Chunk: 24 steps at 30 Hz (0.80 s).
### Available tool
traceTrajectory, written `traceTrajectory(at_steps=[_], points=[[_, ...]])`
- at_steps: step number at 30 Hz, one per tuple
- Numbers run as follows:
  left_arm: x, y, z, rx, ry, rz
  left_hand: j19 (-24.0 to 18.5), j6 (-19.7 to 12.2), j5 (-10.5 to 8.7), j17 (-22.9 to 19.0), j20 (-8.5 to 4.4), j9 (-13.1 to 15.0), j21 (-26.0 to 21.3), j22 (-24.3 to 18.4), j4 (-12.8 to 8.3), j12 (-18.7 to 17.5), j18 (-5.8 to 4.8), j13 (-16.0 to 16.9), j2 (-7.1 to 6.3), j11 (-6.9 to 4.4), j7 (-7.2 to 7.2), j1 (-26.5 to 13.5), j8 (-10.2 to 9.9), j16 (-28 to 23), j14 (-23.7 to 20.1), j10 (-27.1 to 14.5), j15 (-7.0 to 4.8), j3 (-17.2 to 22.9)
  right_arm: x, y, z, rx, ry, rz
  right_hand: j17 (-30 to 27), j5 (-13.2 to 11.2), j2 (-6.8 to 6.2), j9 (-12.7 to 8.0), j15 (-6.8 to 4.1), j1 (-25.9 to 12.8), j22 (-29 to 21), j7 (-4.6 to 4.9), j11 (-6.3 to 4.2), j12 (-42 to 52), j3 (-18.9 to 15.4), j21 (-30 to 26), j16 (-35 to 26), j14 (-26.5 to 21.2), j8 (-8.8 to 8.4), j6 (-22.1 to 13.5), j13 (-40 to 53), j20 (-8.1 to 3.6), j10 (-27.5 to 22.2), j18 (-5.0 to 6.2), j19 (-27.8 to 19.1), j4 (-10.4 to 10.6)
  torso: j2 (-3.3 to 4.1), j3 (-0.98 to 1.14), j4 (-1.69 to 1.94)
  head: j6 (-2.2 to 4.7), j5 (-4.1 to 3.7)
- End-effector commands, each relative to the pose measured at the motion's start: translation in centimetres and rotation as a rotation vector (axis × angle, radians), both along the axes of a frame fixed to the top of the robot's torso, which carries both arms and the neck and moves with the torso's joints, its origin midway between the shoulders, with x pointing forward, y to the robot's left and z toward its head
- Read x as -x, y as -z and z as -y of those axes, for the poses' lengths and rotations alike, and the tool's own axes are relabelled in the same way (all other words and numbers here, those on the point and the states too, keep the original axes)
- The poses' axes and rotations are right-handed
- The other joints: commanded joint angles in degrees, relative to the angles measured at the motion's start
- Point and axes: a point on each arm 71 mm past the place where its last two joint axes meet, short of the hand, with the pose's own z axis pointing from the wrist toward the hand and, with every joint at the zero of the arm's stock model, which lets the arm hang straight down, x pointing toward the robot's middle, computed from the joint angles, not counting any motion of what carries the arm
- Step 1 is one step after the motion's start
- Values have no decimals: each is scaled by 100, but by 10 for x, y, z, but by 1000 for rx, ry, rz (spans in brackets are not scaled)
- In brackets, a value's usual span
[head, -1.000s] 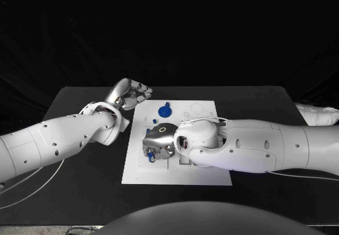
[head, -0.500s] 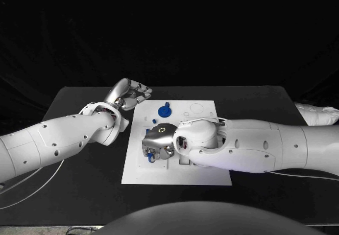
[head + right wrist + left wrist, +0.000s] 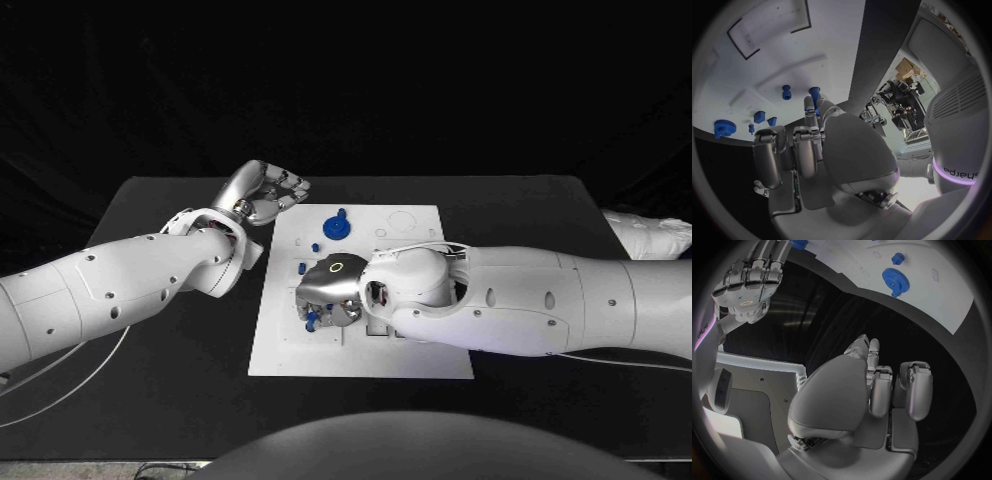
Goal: Assemble the parts on the task board
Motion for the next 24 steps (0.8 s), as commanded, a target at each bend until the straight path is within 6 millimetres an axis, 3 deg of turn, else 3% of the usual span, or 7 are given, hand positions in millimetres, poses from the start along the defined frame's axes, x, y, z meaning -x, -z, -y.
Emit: traceTrajectory(at_steps=[1,11,15,18,21,24], points=[[1,-1,2,0,18,4,490,11,-21,1507,-27,0,18,1463,1,-28,-96,-5,-3,17,8,9,-34,-29,597,-4,-21,25,1,0,1,19,-3,20,1505,32,-20,10,15,33,1505,-4,-12,-22,33,26,24,597,25,29,-2,25,-32,-83,611,-10,-2,0,4,0,-14],[1,-1,2,-1,18,3,487,10,-21,1507,-27,0,14,1461,2,-27,-95,-5,-4,18,9,9,-34,-29,597,-7,-20,31,3,0,-3,36,-20,13,1505,31,-27,9,9,32,1505,-3,-10,-24,36,26,24,597,21,30,-2,22,-38,-83,611,-11,-3,-1,5,0,-1],[0,-1,2,-1,17,3,487,10,-21,1507,-27,0,14,1461,2,-27,-95,-5,-4,18,9,9,-34,-29,597,-7,-20,31,3,1,-5,48,-22,10,1505,29,-87,-29,-13,16,1505,9,4,-44,56,26,24,597,-74,-99,-10,5,-179,-83,611,-4,-7,-2,-4,0,-2],[0,-1,3,-1,18,2,487,10,-21,1507,-27,0,14,1461,2,-27,-95,-5,-4,18,9,9,-34,-29,597,-7,-20,31,3,2,-5,61,-21,8,1505,27,-208,-108,7,-37,1505,24,43,-45,46,26,24,597,-242,-405,-11,9,-484,-83,611,24,-6,-4,1,0,-20],[0,-1,4,-1,20,2,487,10,-21,1507,-27,0,14,1461,2,-27,-95,-5,-4,18,9,9,-34,-29,597,-7,-20,31,3,2,-6,64,-18,9,1505,29,-329,-196,52,-93,1505,40,101,-34,23,26,24,597,-257,-800,-3,39,-903,-83,611,43,-7,-3,0,0,-18],[0,-1,4,-1,20,2,487,10,-21,1507,-27,0,14,1461,2,-27,-95,-5,-4,18,9,9,-34,-29,597,-7,-20,31,3,1,-6,51,-15,15,1505,21,-488,-234,90,-192,1505,-136,174,-28,-87,26,24,597,-254,-1384,2,70,-1317,-83,611,23,-5,3,1,0,-19]])
